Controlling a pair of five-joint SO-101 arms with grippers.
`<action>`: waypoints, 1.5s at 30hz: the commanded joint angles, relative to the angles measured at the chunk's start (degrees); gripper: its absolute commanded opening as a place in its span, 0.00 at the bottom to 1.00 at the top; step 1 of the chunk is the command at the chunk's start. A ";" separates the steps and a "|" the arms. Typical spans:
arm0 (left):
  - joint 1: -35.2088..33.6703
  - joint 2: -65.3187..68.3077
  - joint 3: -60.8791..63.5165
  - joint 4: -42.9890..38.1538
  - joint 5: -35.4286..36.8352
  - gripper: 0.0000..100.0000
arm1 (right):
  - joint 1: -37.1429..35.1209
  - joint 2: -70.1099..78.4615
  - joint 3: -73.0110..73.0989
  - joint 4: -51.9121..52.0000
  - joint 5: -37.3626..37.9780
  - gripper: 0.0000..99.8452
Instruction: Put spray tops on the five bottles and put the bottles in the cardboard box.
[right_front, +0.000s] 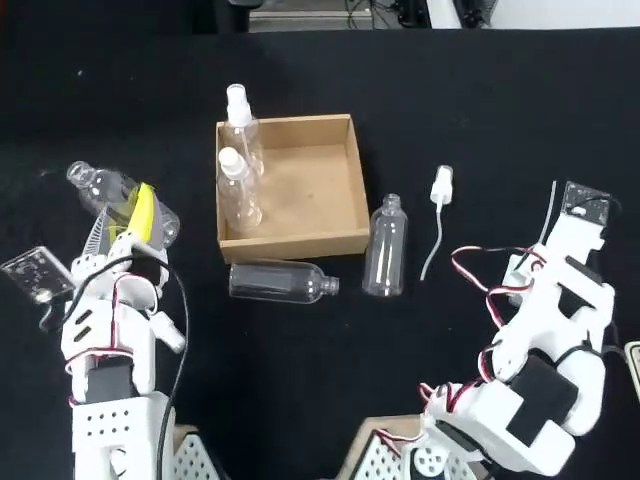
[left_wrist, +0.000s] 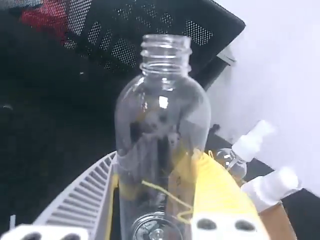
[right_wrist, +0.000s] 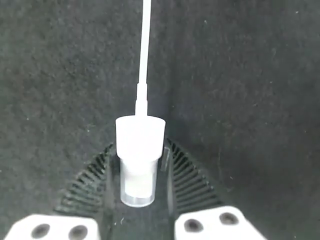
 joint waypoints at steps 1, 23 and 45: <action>-0.84 -0.70 1.36 -1.76 0.00 0.03 | -1.14 -0.48 -3.30 0.62 -0.09 0.01; -0.31 -0.62 1.36 -11.25 -20.57 0.03 | -2.02 -0.04 -2.24 4.13 -5.01 0.02; -0.31 -0.62 1.36 -11.25 -20.57 0.03 | 1.05 -0.31 -27.03 33.23 30.42 0.23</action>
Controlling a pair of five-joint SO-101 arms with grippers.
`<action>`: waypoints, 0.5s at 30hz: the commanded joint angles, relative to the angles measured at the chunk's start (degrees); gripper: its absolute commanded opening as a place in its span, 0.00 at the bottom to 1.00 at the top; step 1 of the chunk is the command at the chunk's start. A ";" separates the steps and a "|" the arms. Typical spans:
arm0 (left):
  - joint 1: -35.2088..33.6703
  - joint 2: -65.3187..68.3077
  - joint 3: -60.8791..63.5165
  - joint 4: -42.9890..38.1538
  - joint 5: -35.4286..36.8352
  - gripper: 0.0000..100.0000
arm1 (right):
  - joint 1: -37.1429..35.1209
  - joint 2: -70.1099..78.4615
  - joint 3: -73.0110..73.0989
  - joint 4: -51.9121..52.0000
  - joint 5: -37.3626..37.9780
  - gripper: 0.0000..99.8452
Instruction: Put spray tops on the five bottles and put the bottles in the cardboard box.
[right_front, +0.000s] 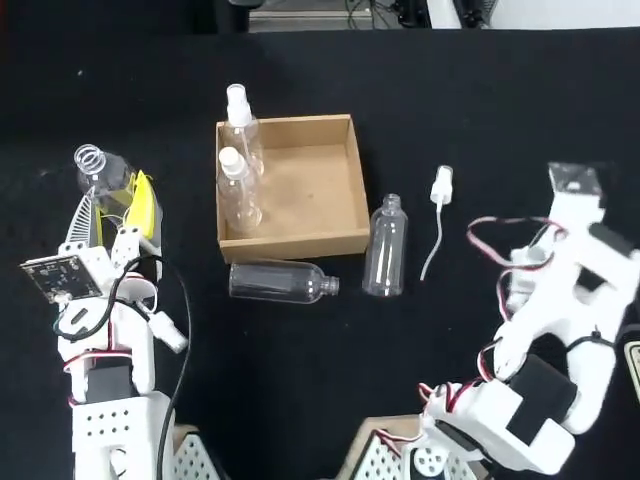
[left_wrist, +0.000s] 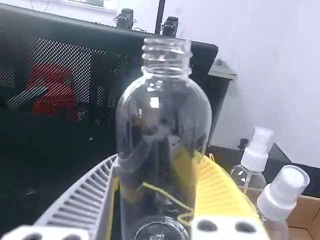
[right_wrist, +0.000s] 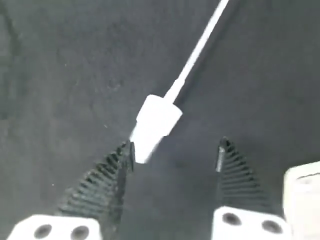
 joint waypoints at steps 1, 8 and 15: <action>0.04 -0.62 1.36 -1.41 -0.44 0.03 | 1.49 -0.22 -8.48 6.33 17.49 0.23; 0.04 -0.62 1.36 -1.41 -0.44 0.03 | 2.81 -0.22 -4.97 5.80 63.82 0.23; 0.04 -0.62 1.36 -1.41 -0.44 0.03 | 2.73 -0.04 -2.95 3.08 83.87 0.34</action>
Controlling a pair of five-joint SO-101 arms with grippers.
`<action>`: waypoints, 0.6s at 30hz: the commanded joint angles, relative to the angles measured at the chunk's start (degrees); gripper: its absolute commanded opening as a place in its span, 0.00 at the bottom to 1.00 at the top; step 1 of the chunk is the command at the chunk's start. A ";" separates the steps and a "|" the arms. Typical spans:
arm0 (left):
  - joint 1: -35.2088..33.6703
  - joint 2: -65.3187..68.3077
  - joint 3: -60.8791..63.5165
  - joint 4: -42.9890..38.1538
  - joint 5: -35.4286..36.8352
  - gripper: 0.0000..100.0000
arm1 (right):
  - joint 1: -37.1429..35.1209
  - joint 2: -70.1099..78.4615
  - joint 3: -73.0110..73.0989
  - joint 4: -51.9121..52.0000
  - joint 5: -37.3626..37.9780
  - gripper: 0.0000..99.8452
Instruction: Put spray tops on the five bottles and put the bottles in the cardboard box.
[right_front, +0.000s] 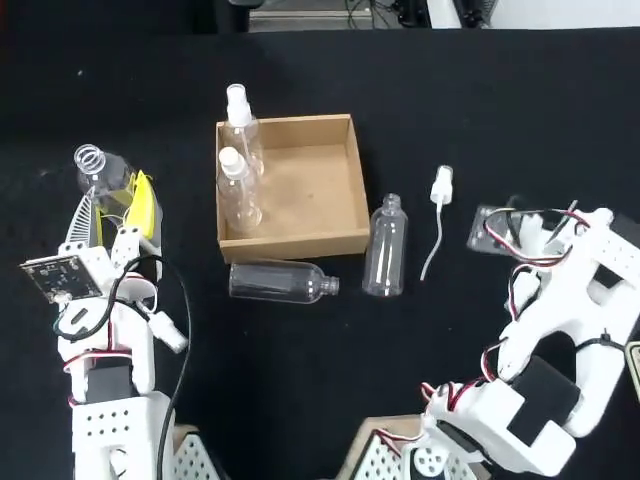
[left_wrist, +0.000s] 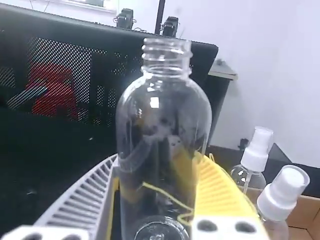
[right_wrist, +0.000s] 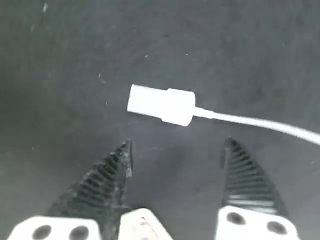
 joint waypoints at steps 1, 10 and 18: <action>0.04 -0.62 1.36 -1.41 -0.44 0.03 | 0.88 -0.04 0.75 -3.43 7.56 0.37; 0.04 -0.62 1.36 -1.41 -0.44 0.03 | 0.88 -0.04 17.54 -28.04 14.15 0.39; 0.04 -0.62 1.36 -1.41 -0.44 0.03 | -0.26 -0.04 31.34 -52.84 14.51 0.25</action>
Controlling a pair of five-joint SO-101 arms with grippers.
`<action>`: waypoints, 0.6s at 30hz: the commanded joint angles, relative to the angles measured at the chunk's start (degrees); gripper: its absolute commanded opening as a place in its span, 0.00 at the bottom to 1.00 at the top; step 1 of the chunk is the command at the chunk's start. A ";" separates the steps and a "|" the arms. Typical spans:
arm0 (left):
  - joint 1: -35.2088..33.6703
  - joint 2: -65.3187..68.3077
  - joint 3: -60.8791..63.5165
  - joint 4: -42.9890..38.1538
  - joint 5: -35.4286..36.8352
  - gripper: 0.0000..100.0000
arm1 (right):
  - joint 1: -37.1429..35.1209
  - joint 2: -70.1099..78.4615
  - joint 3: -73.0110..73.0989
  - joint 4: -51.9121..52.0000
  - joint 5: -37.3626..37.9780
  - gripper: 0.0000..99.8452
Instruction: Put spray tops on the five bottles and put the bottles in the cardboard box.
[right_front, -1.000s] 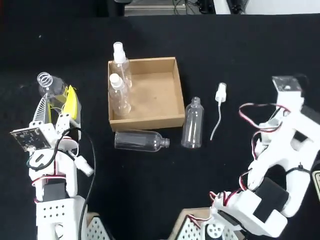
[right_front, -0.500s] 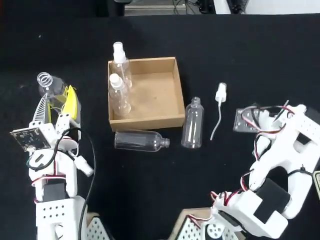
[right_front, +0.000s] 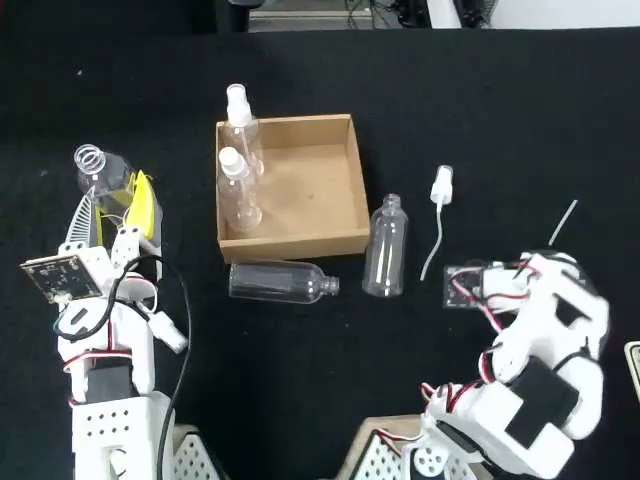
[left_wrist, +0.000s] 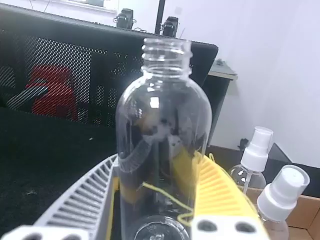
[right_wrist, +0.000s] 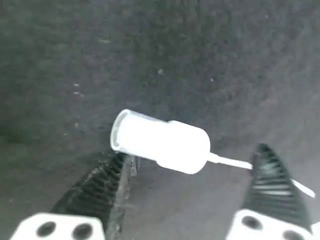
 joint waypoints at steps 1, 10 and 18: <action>0.04 -0.62 1.36 -1.41 -0.44 0.03 | -0.35 0.13 3.47 -9.41 0.44 0.23; 0.04 -0.62 1.36 -1.41 -0.44 0.03 | -3.16 -0.48 2.33 -10.37 -21.71 0.01; 0.04 -0.62 1.36 -1.41 -0.44 0.03 | -3.43 0.13 -6.99 -0.62 -55.56 0.01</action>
